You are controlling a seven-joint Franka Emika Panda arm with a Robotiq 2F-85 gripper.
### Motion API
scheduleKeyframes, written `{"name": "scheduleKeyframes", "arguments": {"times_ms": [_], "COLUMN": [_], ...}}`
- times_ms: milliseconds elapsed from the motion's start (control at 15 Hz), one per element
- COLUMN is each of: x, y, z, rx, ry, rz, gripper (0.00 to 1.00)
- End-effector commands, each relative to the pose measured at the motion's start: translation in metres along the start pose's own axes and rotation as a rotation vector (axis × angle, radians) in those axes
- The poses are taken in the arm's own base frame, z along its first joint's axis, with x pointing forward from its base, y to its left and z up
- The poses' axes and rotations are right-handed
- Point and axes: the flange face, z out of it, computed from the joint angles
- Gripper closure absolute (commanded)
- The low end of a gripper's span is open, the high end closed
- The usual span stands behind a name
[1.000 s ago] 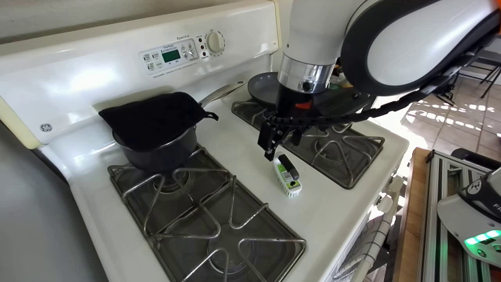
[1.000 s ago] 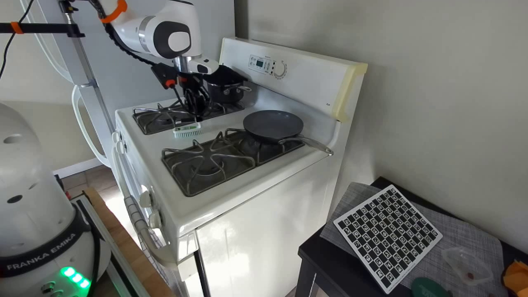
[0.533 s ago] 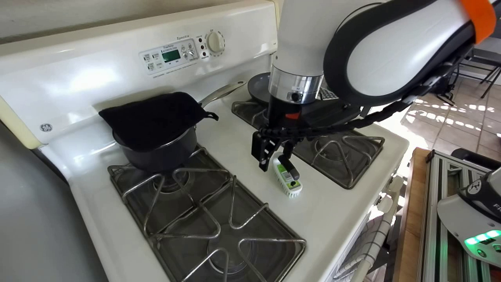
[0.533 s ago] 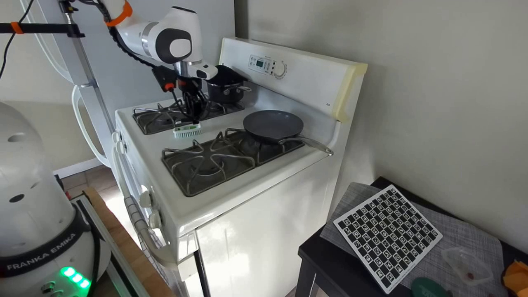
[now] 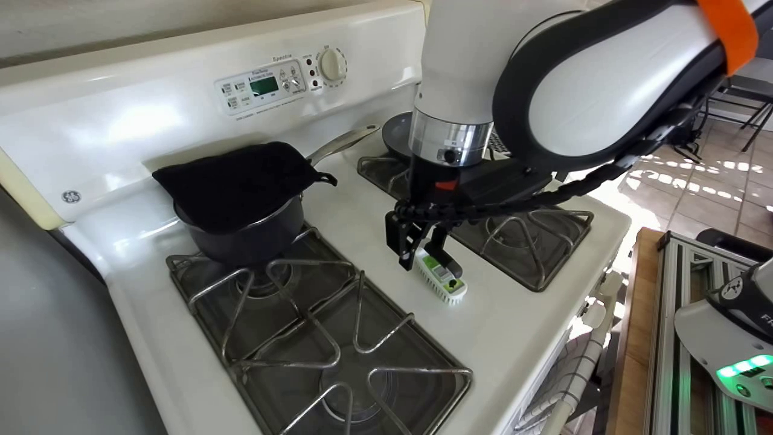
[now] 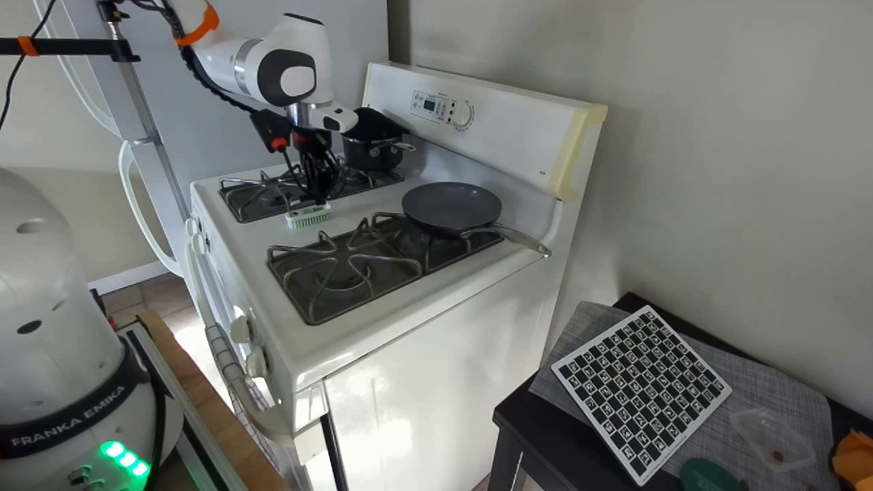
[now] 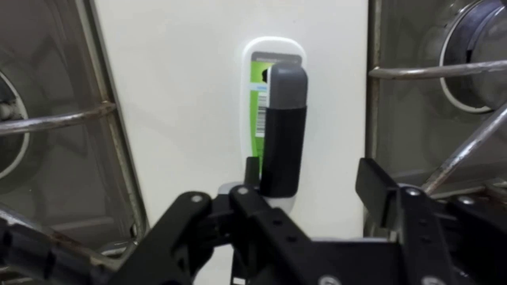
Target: Brush the top of the stove.
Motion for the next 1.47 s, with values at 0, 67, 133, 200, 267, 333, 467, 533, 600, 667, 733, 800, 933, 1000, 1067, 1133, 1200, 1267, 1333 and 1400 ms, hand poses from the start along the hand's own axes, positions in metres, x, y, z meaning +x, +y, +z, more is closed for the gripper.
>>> {"name": "scheduleKeyframes", "arguments": {"times_ms": [0, 67, 133, 200, 267, 333, 467, 533, 600, 667, 733, 800, 933, 1000, 1067, 1133, 1200, 1267, 1333, 1400], "x": [0.000, 0.001, 0.001, 0.002, 0.002, 0.002, 0.003, 0.004, 0.006, 0.007, 0.009, 0.012, 0.018, 0.020, 0.022, 0.023, 0.023, 0.023, 0.023, 0.023], "y": [-0.003, -0.003, -0.003, -0.002, -0.002, -0.002, -0.002, -0.002, 0.001, 0.003, 0.004, 0.007, 0.011, 0.011, 0.013, 0.012, 0.013, 0.012, 0.014, 0.016], "z": [-0.001, -0.002, -0.003, -0.003, -0.004, -0.004, -0.004, -0.004, -0.006, -0.010, -0.017, -0.026, -0.047, -0.060, -0.069, -0.083, -0.096, -0.110, -0.125, -0.139], "rx": [-0.005, -0.008, -0.009, -0.010, -0.014, -0.016, -0.022, -0.018, -0.026, -0.031, -0.035, -0.048, -0.062, -0.068, -0.074, -0.078, -0.086, -0.098, -0.107, -0.102], "ry": [0.008, 0.011, 0.012, 0.014, 0.015, 0.016, 0.018, 0.022, 0.024, 0.032, 0.047, 0.068, 0.107, 0.130, 0.147, 0.167, 0.189, 0.214, 0.238, 0.260], "rz": [0.022, 0.026, 0.028, 0.030, 0.032, 0.036, 0.032, 0.025, 0.021, 0.014, 0.004, -0.004, -0.024, -0.032, -0.042, -0.052, -0.062, -0.070, -0.084, -0.089], "gripper": [0.71, 0.78, 0.86, 0.95, 1.00, 1.00, 0.96, 0.96, 0.96, 0.96, 0.96, 0.96, 0.96, 0.96, 0.96, 0.96, 0.96, 0.96, 0.96, 0.96]}}
